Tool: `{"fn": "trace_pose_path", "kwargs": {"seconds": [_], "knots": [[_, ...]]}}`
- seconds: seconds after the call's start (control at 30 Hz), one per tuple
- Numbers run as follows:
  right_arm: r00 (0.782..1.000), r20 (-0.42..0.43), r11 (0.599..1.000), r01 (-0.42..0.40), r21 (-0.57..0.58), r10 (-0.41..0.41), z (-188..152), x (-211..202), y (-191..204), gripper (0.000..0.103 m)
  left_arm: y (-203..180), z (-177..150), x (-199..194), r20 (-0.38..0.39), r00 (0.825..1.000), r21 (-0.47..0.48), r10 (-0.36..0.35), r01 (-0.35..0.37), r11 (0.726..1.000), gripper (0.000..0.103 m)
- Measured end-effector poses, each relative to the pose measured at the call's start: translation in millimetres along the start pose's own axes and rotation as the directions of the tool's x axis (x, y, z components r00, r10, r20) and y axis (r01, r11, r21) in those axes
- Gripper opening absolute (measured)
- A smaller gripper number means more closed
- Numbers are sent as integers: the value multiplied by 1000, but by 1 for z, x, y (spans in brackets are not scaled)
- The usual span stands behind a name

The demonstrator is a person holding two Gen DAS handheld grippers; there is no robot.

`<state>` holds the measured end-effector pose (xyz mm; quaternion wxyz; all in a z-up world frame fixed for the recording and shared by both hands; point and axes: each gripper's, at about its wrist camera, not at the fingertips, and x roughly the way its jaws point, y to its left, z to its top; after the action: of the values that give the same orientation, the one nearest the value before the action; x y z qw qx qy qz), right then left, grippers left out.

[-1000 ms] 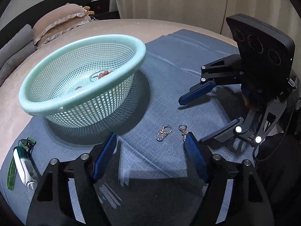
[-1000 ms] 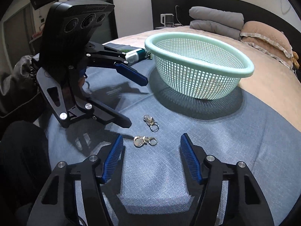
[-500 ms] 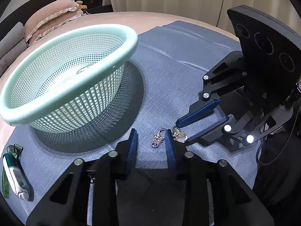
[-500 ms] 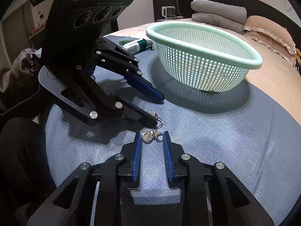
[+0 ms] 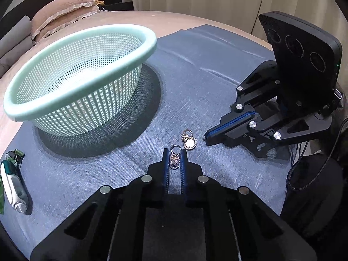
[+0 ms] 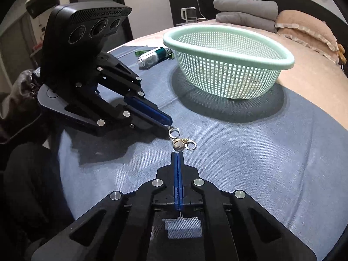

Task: Organize jewelry
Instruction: 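Grasp a silver hoop earring with the left gripper while the right gripper grasps another, then carry both silver hoops over the colander and open both grippers to drop them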

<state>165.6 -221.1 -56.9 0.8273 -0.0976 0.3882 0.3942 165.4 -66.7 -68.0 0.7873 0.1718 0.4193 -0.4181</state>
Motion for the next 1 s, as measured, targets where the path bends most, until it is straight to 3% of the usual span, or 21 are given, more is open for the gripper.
{"fn": "trace_pose_path", "kwargs": {"seconds": [0.03,0.27,0.4,0.57,0.7,0.77,1.0], "knots": [[1000,-16,1000,-21,4,21,1,2,0,5,1,0,0,-1,1000,-5,0,0,1000,10],[999,-25,998,38,-45,-39,12,9,5,7,7,-4,-6,-15,1000,-16,15,-15,1000,10],[999,-9,998,43,-38,-43,14,9,2,25,6,-11,-11,-24,999,-9,30,-30,1000,10],[998,-13,997,69,-34,-69,17,14,0,30,11,-25,-19,-18,999,-51,37,-38,998,10],[996,-17,996,86,-37,-87,20,21,0,29,11,-35,-24,-19,999,-69,49,-50,996,10],[998,-16,997,67,-41,-67,18,19,1,19,11,-39,-27,-20,998,-77,54,-56,996,10],[997,1,996,81,-37,-81,12,5,7,13,13,-53,-43,-4,998,-137,61,-61,989,10]]}}
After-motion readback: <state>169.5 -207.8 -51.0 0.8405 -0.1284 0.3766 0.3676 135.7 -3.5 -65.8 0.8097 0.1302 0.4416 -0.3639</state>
